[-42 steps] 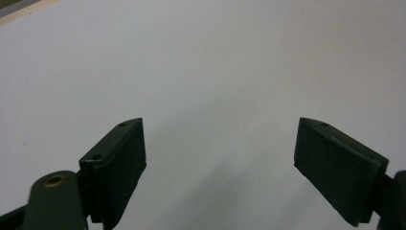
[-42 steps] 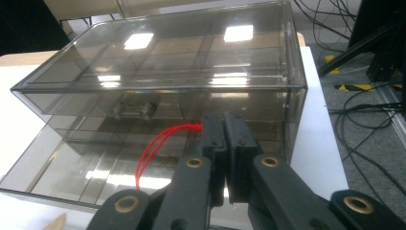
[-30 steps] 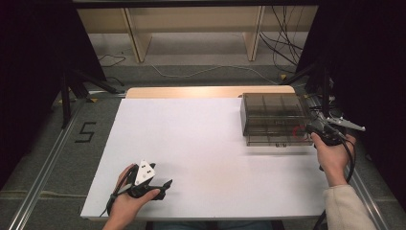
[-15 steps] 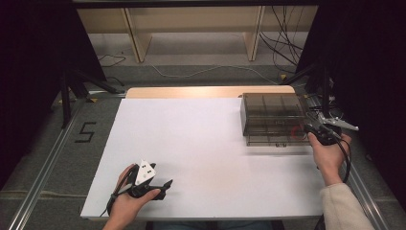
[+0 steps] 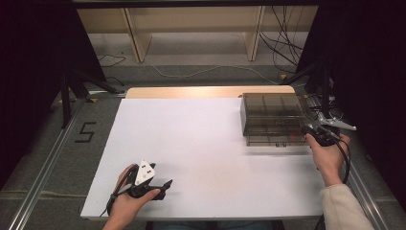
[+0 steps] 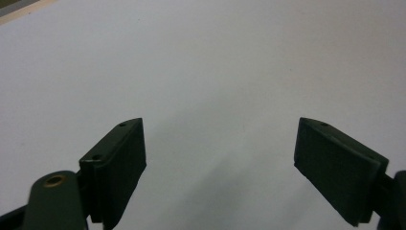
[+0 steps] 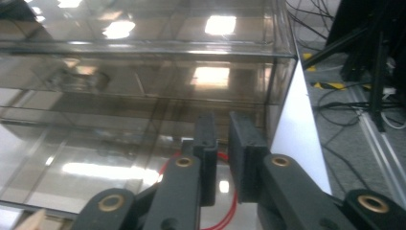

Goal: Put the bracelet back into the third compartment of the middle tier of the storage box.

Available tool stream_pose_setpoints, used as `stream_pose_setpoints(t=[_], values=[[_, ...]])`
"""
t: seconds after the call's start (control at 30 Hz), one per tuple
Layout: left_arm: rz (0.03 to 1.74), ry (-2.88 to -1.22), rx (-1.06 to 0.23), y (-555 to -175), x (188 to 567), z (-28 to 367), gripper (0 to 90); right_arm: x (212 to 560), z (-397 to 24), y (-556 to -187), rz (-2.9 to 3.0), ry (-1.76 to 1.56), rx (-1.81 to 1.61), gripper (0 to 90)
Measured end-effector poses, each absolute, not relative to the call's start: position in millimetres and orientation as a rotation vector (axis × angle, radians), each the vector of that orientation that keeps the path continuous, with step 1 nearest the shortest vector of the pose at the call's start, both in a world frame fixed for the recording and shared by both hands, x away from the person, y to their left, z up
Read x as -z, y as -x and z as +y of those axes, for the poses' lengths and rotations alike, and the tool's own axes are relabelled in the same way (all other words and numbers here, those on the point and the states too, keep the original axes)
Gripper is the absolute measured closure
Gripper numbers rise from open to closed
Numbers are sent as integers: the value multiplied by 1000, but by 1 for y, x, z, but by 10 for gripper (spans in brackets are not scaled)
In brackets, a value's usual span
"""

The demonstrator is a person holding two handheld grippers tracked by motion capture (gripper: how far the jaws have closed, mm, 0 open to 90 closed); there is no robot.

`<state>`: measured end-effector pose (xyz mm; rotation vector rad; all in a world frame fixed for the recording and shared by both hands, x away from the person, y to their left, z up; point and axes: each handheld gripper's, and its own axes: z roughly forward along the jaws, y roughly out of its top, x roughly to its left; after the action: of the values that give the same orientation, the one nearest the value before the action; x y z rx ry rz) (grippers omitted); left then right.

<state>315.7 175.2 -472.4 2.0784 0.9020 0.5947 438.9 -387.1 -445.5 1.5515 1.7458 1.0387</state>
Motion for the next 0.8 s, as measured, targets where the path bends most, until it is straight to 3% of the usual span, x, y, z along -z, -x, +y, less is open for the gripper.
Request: stream_pose_setpoints(t=[0.4,0.8], values=[[902,-2077,-596,-315,472,176,180,436,-378,-432,1756,-1488,-1102,706],[906,-2075,-592,-315,473,175,178,434,-341,-400,2024,-1248,-1300,428]])
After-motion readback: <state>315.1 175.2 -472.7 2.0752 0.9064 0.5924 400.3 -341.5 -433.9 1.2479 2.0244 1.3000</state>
